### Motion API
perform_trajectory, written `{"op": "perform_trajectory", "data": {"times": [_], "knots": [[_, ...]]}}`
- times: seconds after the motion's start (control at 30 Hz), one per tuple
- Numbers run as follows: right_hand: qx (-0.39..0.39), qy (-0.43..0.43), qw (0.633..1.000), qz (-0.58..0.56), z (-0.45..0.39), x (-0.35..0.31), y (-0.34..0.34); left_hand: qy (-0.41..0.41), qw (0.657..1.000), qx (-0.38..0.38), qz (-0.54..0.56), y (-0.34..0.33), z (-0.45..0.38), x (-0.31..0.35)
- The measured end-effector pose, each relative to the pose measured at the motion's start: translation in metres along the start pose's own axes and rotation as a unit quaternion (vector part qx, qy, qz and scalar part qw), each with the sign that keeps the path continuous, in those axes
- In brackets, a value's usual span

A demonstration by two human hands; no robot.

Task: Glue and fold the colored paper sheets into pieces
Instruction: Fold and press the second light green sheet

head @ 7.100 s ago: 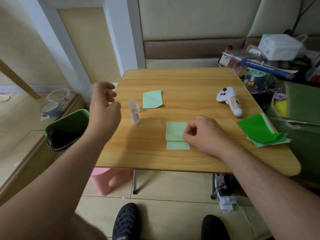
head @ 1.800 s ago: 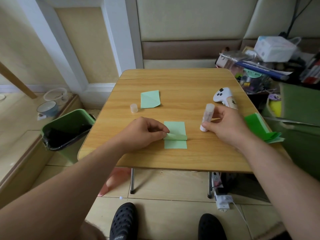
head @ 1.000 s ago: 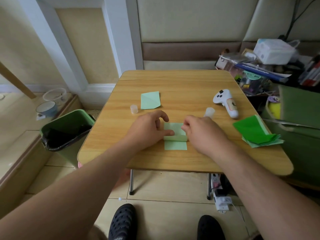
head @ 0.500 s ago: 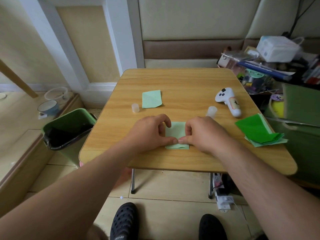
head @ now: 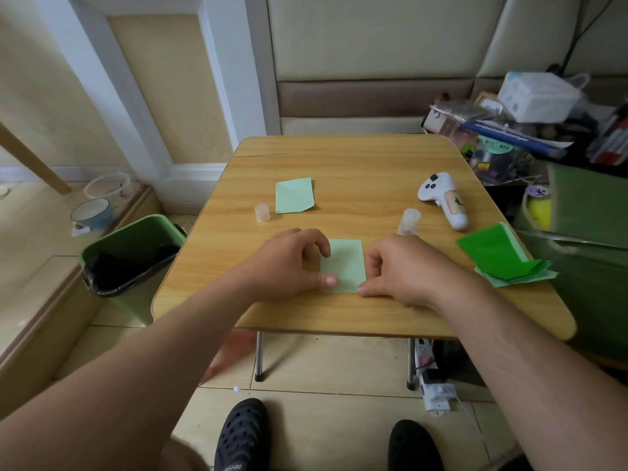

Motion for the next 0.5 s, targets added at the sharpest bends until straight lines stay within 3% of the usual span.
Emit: {"op": "perform_trajectory", "data": {"times": [0.1, 0.2, 0.5], "knots": [[0.03, -0.004, 0.999, -0.035, -0.001, -0.001, 0.002, 0.011, 0.997, 0.043, 0.06, 0.003, -0.001, -0.002], [0.077, -0.001, 0.997, -0.019, -0.003, -0.01, 0.002, 0.013, 0.997, 0.066, -0.022, -0.001, -0.002, 0.002], [0.047, -0.004, 0.999, 0.012, 0.0, -0.007, 0.002, 0.022, 0.995, -0.018, -0.095, -0.003, 0.003, 0.005]]}}
Point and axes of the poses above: each hand's wrist, its own z-axis away from the middle knuckle, its own y-axis out of the back of the hand, x = y × z, the point moved 9 cm from there along -z, towards the middle knuckle, and after that the axes turned 4 degrees about z, right-handed, at the moved point
